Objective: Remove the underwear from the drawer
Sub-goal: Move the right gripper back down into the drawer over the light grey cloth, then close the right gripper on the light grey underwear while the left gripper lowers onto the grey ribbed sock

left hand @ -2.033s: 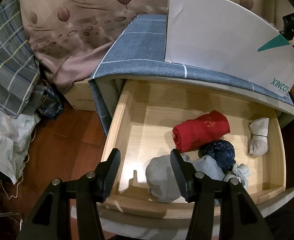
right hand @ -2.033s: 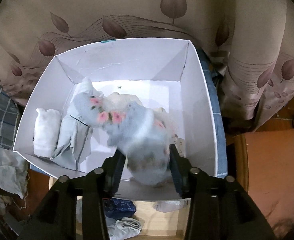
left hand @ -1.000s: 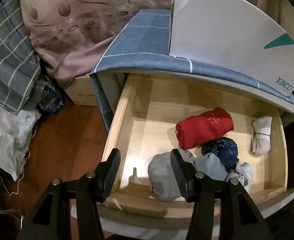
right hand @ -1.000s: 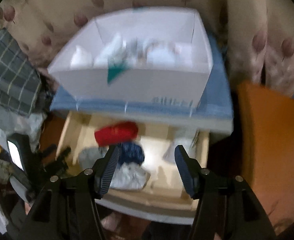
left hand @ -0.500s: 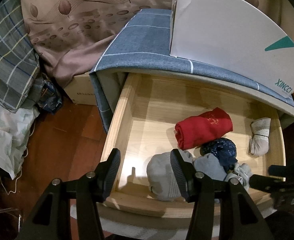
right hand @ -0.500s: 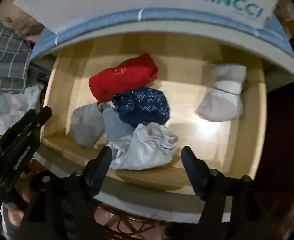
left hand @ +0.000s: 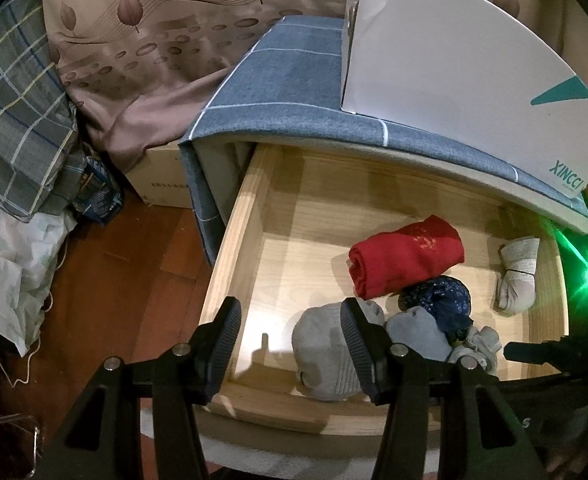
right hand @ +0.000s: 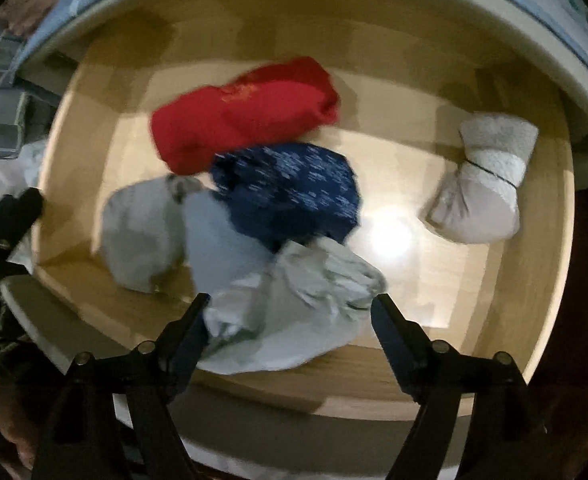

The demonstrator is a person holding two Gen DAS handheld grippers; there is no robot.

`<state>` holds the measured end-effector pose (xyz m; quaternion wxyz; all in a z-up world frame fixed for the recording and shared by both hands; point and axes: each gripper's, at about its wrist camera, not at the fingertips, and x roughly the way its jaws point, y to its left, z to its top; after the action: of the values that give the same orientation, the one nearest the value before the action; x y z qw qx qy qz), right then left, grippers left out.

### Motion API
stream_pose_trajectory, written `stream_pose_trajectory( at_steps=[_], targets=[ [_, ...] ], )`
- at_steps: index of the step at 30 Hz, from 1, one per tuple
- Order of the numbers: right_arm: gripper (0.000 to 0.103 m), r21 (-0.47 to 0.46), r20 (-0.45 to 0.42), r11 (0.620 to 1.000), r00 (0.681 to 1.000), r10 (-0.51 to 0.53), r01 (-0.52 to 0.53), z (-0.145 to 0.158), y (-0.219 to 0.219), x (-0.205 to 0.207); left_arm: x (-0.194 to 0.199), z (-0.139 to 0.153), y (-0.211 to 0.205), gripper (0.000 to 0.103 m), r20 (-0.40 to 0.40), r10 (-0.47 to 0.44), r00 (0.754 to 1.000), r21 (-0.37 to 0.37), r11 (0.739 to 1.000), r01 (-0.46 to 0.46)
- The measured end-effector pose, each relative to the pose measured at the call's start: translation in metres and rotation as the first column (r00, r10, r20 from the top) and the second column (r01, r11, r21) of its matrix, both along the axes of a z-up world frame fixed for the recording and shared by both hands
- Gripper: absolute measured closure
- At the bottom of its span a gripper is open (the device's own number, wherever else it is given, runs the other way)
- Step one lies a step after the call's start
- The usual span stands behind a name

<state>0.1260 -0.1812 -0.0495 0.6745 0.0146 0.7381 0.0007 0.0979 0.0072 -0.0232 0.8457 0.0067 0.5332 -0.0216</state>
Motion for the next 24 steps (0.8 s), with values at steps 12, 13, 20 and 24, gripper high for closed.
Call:
stream_pose_trajectory(
  at_steps=[12, 13, 20, 24],
  targets=[
    [0.036, -0.107, -0.057, 0.994, 0.998, -0.030, 0.024, -0.014, -0.055, -0.016, 0.000, -0.002, -0.004, 0.050, -0.005, -0.003, 1.000, 0.009, 1.000, 0.003],
    [0.036, -0.109, -0.060, 0.994, 0.997, -0.038, 0.031, -0.016, -0.059, -0.016, 0.000, -0.002, -0.003, 0.050, -0.004, -0.002, 1.000, 0.011, 1.000, 0.002],
    [0.034, -0.107, -0.082, 0.993, 0.995, -0.051, 0.042, -0.024, -0.072, -0.012, 0.001, -0.007, -0.005, 0.050, -0.026, -0.014, 1.000, 0.016, 1.000, 0.015],
    [0.034, -0.115, -0.105, 0.993, 0.994, -0.041, 0.028, -0.034, -0.068, -0.011, 0.003, -0.012, -0.007, 0.050, -0.064, -0.032, 0.997, 0.021, 0.999, 0.033]
  ],
)
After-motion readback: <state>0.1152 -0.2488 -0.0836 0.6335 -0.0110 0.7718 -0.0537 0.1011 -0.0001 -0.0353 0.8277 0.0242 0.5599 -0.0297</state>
